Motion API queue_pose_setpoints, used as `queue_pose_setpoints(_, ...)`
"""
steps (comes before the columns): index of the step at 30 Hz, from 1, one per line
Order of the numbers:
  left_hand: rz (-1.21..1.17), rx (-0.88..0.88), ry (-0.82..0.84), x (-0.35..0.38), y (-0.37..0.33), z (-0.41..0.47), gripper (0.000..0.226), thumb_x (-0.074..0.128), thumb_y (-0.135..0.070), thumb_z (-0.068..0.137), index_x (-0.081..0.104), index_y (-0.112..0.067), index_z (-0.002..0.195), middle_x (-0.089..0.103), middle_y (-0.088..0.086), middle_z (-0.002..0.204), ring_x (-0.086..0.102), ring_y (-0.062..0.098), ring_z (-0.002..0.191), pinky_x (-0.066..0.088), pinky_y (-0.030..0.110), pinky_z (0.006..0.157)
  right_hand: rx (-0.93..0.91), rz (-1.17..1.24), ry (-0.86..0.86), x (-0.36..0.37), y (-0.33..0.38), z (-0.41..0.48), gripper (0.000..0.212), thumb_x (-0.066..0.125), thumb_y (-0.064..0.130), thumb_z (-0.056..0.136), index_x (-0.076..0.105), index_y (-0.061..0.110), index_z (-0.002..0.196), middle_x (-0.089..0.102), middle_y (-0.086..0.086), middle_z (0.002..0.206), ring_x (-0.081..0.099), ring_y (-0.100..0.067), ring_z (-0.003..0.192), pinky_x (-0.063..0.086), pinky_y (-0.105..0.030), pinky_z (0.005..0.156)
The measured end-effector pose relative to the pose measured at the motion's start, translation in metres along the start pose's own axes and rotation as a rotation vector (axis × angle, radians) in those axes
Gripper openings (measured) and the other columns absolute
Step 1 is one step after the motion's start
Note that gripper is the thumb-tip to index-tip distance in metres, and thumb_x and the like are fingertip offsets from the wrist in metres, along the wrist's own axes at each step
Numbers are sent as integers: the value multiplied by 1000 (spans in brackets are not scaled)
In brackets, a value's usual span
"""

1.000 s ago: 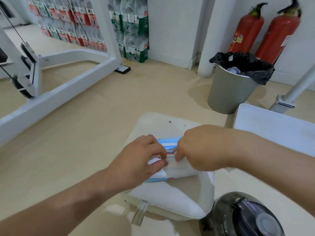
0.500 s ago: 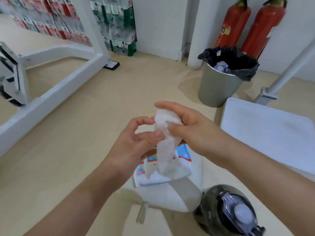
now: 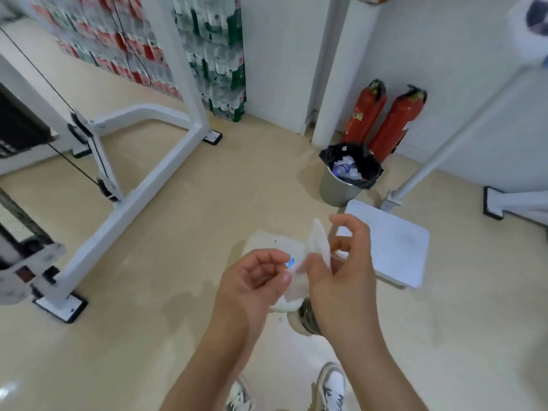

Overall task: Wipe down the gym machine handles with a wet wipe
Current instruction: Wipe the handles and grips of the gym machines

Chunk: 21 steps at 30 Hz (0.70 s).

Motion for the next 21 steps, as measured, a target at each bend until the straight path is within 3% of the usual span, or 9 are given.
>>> queue_pose_setpoints(4, 95, 95, 122, 34, -104, -68, 37, 55, 13, 85, 70, -20, 93, 57, -4, 74, 49, 7, 65, 38, 12, 56, -6, 166, -52, -49, 100, -36, 28, 63, 6, 86, 60, 29, 100, 61, 1, 75, 58, -3, 57, 45, -11, 54)
queue_pose_setpoints(8, 181, 163, 201, 53, -168, -116, 43, 48, 13, 89, 66, -19, 110, 51, -1, 77, 45, 8, 63, 39, 15, 57, -62, 290, 57, -83, 169, -73, 28, 62, 2, 87, 66, 22, 106, 58, -18, 82, 60, -16, 73, 51, -30, 72)
queue_pose_setpoints(10, 197, 170, 189, 54, -187, -133, 42, 47, 12, 90, 66, -19, 112, 49, 4, 79, 44, 7, 63, 40, 14, 56, -81, 360, 118, -93, 188, -93, 36, 61, -5, 85, 64, 20, 111, 61, -9, 79, 61, -19, 78, 53, -36, 78)
queue_pose_setpoints(11, 187, 166, 180, 55, -194, -143, 41, 49, 10, 90, 67, -19, 111, 48, 7, 80, 44, 9, 63, 40, 15, 56, -86, 400, 154, -97, 195, -104, 41, 62, -8, 83, 63, 20, 113, 60, -5, 78, 61, -19, 79, 52, -35, 79)
queue_pose_setpoints(14, 133, 102, 153, 55, -200, -178, 31, 57, -11, 81, 72, -25, 104, 54, 2, 76, 47, 11, 64, 40, 20, 56, -104, 497, 265, -109, 209, -132, 51, 67, -8, 78, 60, 22, 118, 53, -16, 92, 55, -25, 86, 49, -37, 80)
queue_pose_setpoints(17, 88, 64, 191, 66, -196, -222, 32, 55, -37, 80, 71, -28, 106, 63, -5, 82, 51, 11, 69, 38, 26, 60, -69, 623, 446, -113, 220, -161, 61, 67, -6, 70, 56, 19, 124, 59, -18, 98, 62, -23, 84, 54, -30, 69)
queue_pose_setpoints(21, -1, 82, 202, 81, -180, -276, 41, 59, -41, 85, 65, -13, 115, 64, 8, 99, 52, 22, 84, 39, 36, 71, -97, 615, 691, -116, 229, -207, 65, 70, -10, 67, 57, 21, 122, 63, -17, 102, 64, -26, 87, 55, -36, 72)
Point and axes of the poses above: each hand's wrist, its own z-axis towards the middle knuckle, its own x-axis out of the palm, y = z × x, the point moved 8 cm from there along z, towards the middle knuckle
